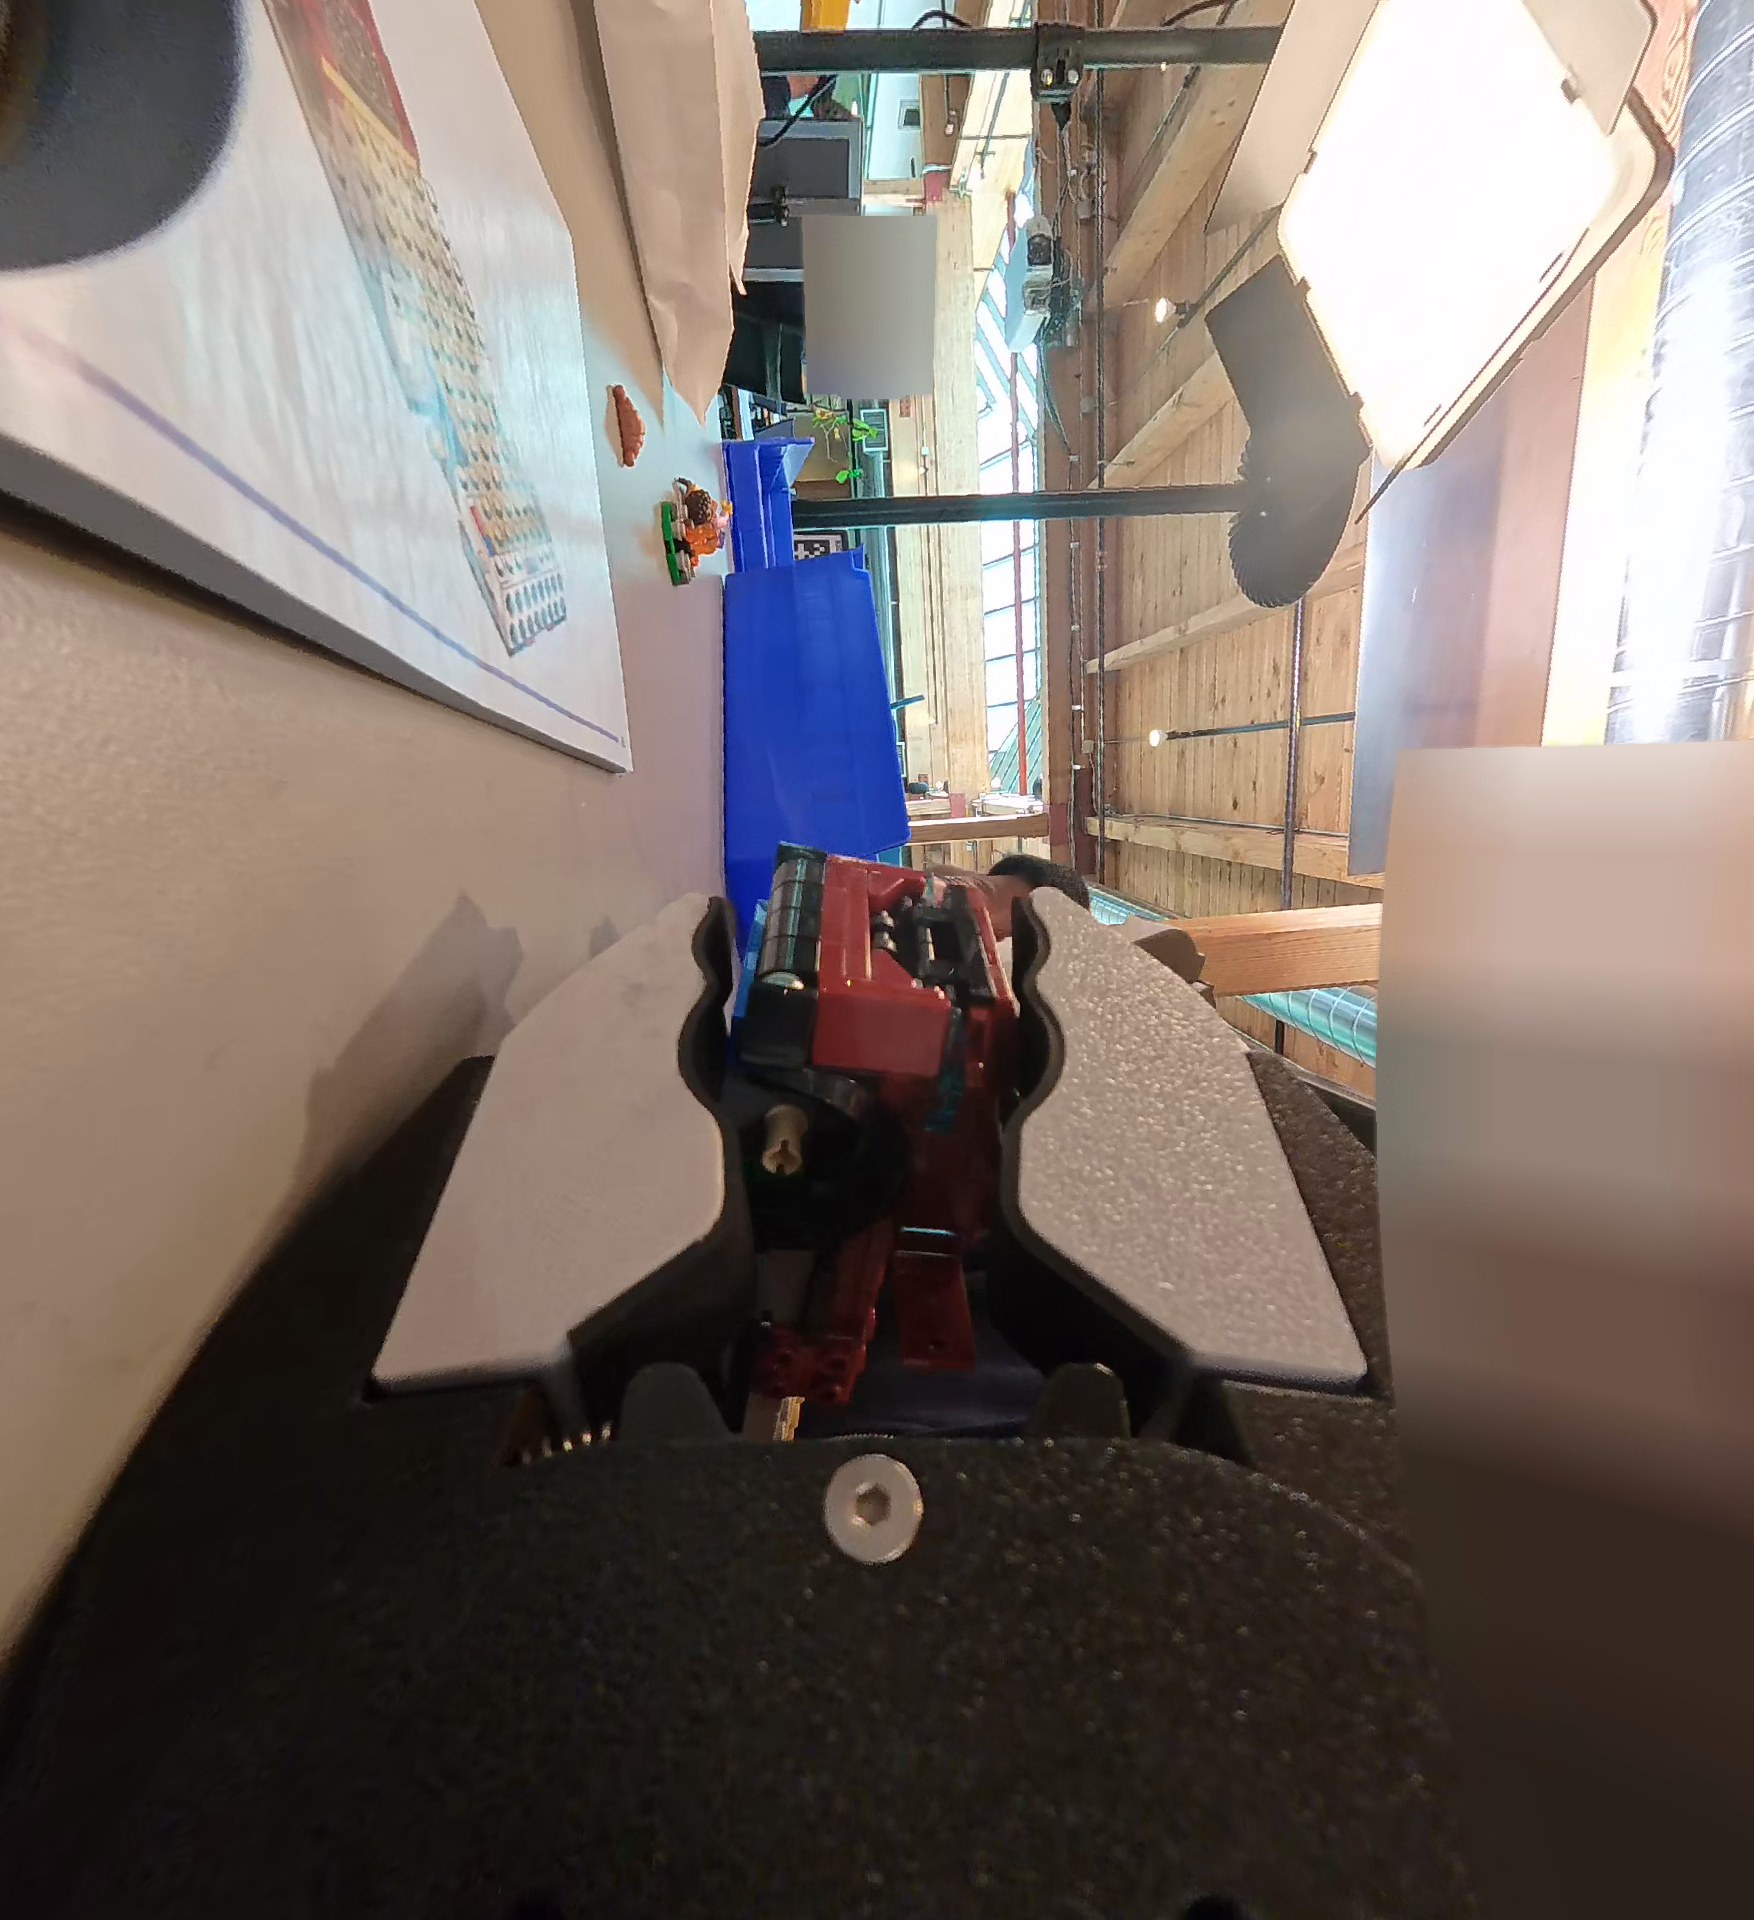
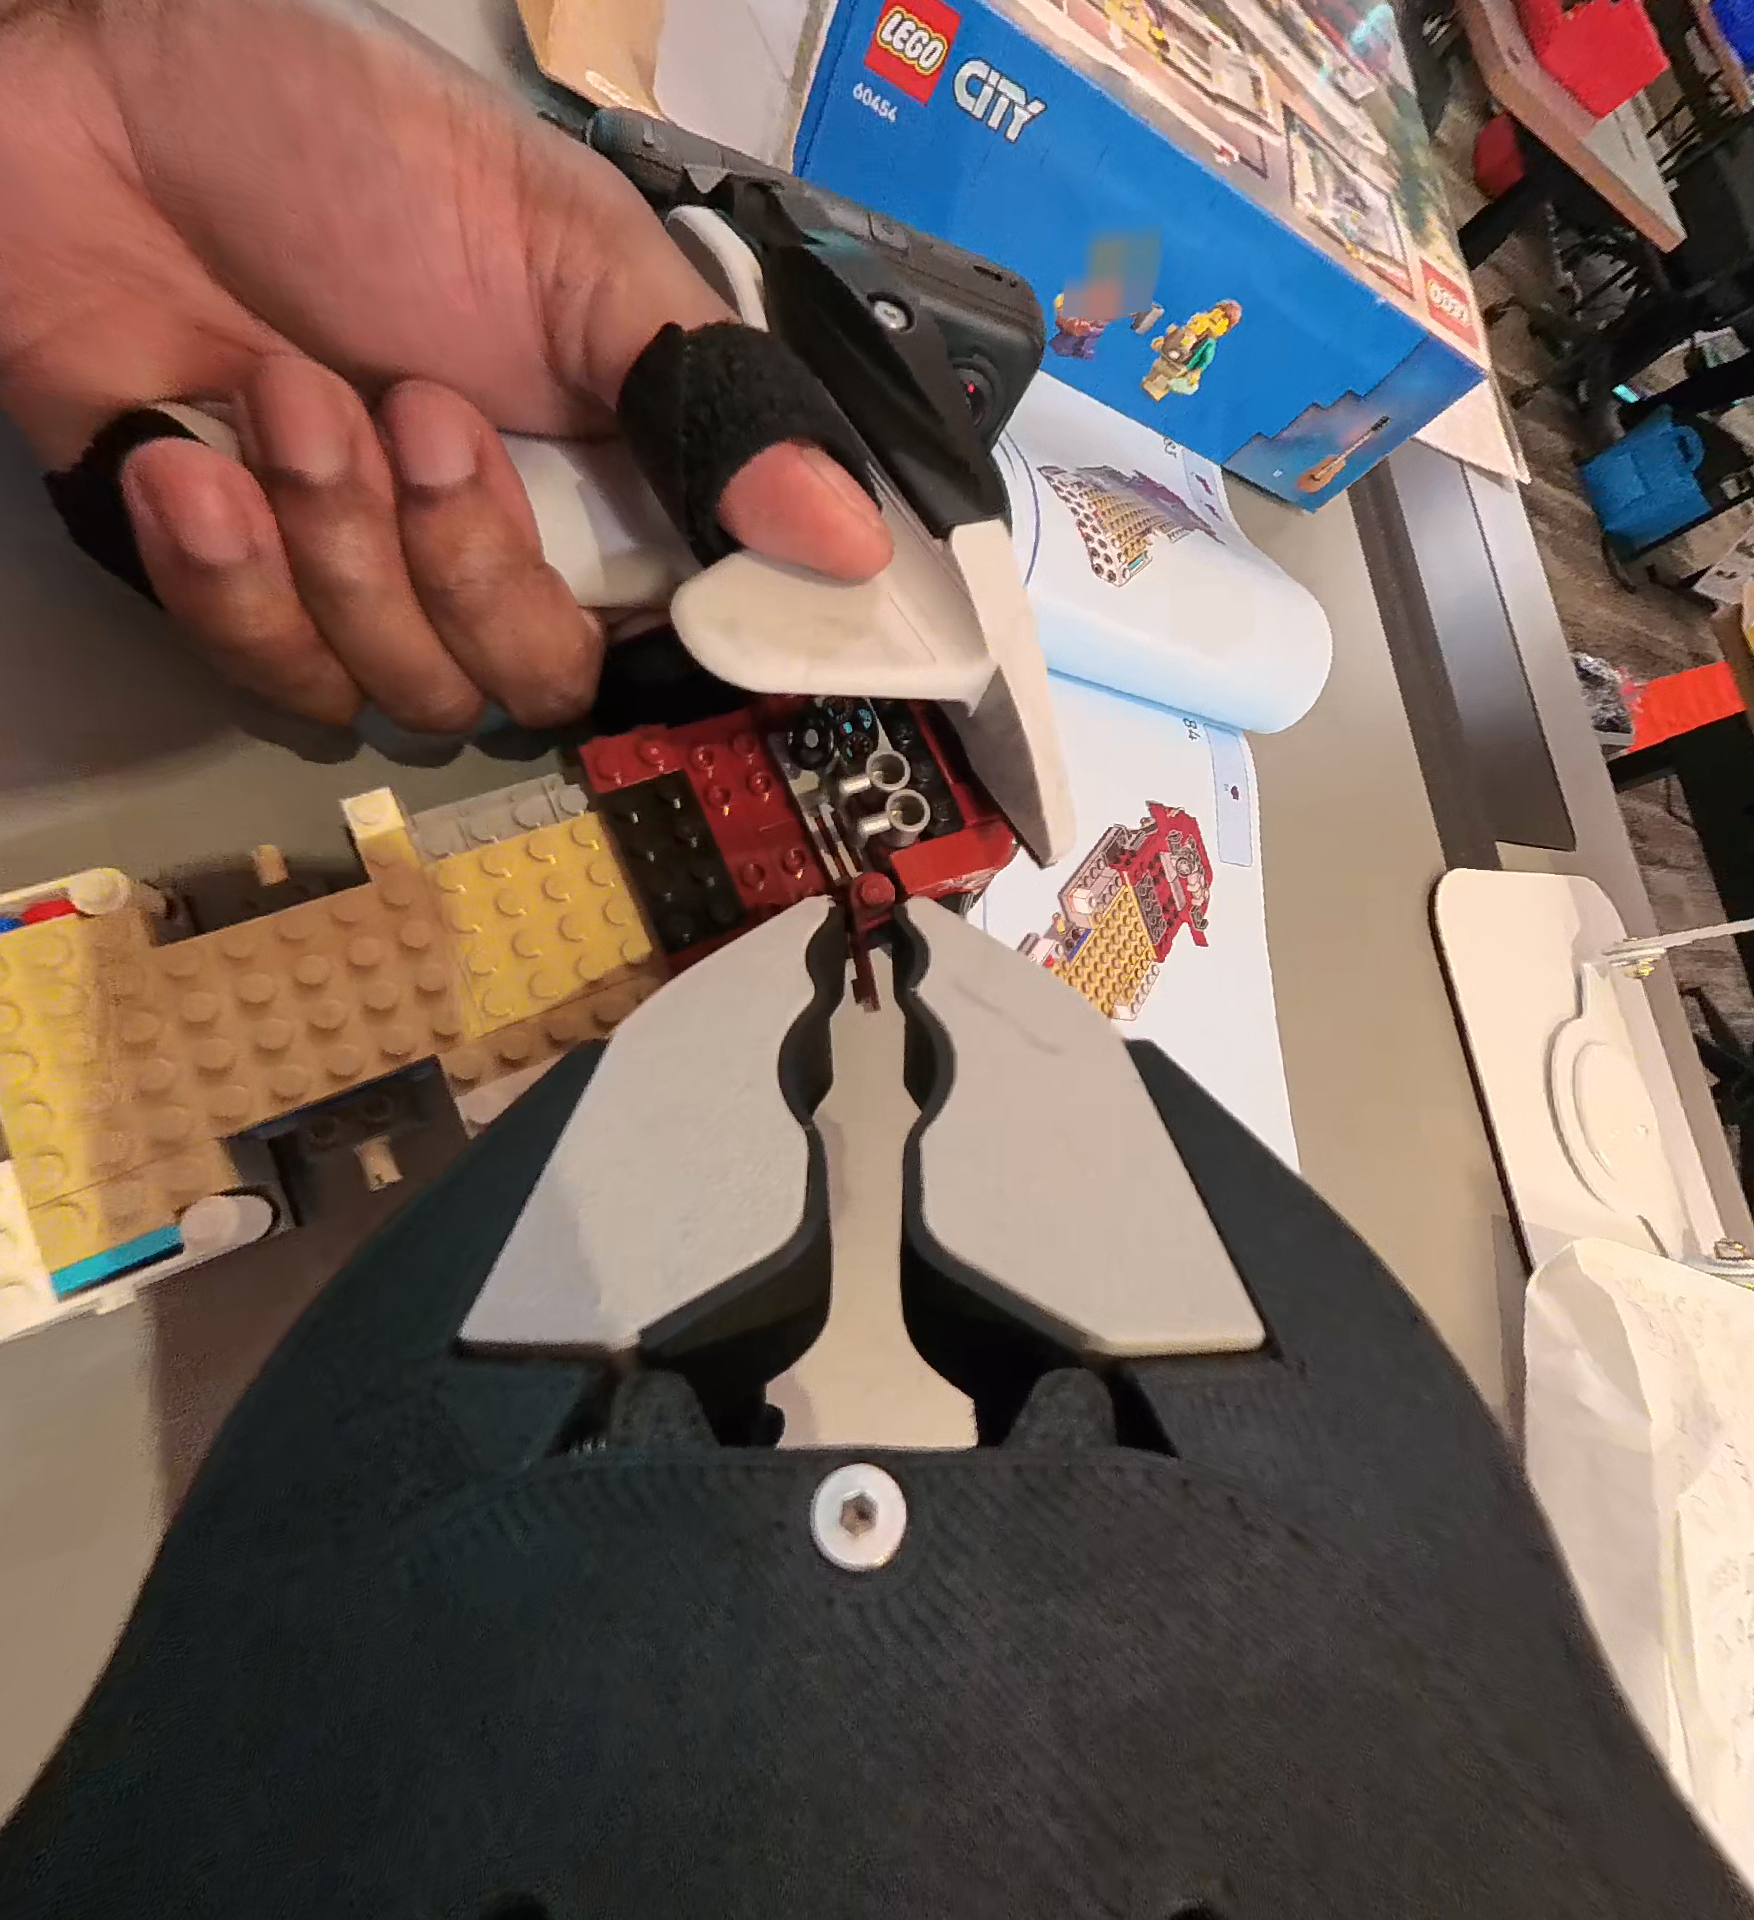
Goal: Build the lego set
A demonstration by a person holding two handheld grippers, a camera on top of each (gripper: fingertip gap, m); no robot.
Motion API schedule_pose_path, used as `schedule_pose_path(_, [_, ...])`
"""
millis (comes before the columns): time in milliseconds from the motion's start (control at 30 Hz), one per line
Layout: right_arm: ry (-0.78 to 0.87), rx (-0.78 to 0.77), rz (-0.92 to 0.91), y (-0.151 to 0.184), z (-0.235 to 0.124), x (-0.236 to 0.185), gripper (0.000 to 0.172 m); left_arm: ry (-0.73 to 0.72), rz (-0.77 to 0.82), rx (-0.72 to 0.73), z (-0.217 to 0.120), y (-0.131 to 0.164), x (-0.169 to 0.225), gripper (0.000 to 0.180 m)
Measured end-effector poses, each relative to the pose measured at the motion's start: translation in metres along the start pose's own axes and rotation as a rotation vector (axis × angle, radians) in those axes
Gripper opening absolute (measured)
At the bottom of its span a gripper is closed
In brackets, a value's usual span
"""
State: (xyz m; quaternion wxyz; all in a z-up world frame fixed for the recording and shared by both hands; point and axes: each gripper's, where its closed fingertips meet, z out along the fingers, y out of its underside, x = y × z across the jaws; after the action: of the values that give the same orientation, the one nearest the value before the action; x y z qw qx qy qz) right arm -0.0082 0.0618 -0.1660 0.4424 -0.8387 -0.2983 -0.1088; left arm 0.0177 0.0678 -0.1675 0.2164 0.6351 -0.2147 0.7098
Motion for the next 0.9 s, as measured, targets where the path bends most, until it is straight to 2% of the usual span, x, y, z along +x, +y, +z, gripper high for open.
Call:
schedule_pose_path(667, [0.06,0.035,-0.054,-0.003,-0.003,0.0,0.011,0.012,-0.032,0.021,-0.001,-0.001,0.002,0.052])
schedule_pose_path(800, [0.052,0.032,-0.031,0.001,-0.006,0.001,0.014,0.002,-0.026,0.024,-0.002,-0.001,0.001,0.052])
schedule_pose_path(900, [0.07,0.02,0.054,0.015,-0.014,0.009,0.015,-0.006,-0.021,0.035,-0.004,-0.004,0.001,0.052])
